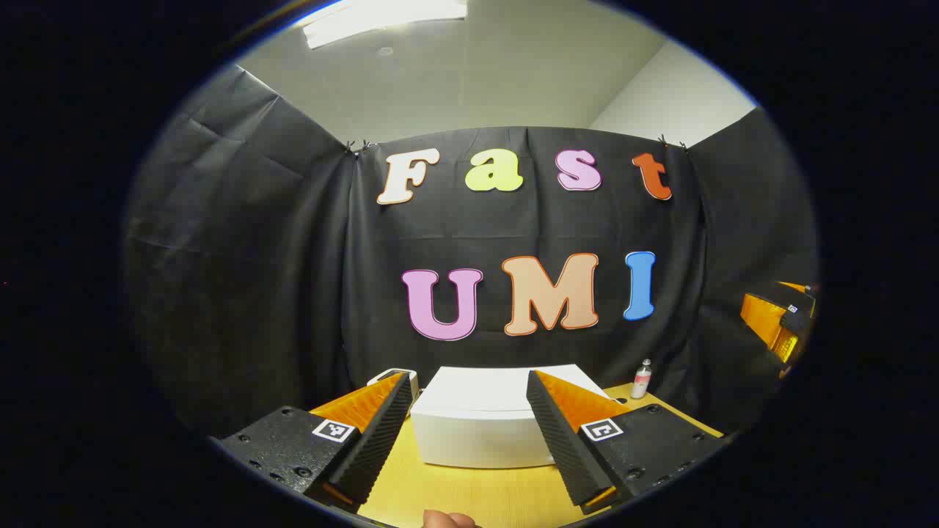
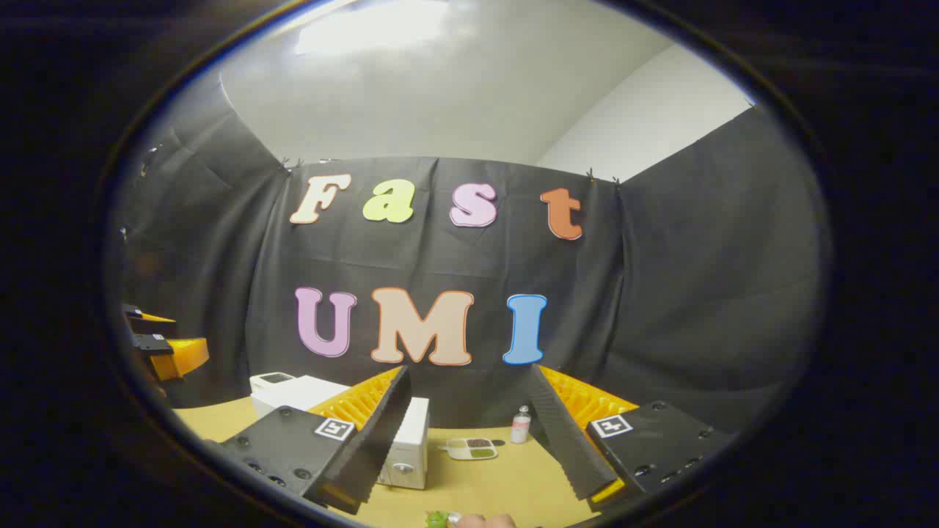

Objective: Open the microwave oven with the left hand, put the food in, and close the microwave oven.

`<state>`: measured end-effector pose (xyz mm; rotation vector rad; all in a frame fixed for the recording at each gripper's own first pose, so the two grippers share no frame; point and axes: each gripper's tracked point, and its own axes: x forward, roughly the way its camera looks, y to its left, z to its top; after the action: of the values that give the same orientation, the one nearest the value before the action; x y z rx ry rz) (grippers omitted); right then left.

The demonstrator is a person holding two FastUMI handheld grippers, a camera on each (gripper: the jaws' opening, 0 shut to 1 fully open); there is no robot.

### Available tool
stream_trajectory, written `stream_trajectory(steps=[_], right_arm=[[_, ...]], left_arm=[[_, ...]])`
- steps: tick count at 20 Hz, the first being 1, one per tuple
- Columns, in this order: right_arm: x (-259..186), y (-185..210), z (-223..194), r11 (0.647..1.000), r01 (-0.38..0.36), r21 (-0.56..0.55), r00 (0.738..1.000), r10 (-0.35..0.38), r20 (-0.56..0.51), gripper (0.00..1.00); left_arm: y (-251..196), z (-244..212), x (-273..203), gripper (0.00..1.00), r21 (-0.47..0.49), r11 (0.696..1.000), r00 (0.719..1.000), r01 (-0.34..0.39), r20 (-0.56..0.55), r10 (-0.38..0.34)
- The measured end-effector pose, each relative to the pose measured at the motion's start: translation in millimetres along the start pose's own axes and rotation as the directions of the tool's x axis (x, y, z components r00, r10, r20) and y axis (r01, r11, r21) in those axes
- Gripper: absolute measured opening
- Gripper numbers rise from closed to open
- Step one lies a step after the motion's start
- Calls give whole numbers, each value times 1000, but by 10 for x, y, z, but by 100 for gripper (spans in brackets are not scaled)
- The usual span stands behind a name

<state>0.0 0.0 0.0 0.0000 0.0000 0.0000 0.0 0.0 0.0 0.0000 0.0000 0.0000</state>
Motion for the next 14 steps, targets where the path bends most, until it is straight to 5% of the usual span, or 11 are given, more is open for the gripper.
stream_trajectory(steps=[14], right_arm=[[6,-4,4,1000,-20,10,1000,20,21,100]], left_arm=[[-59,-34,-77,96,45,999,1000,-16,-7,16]])
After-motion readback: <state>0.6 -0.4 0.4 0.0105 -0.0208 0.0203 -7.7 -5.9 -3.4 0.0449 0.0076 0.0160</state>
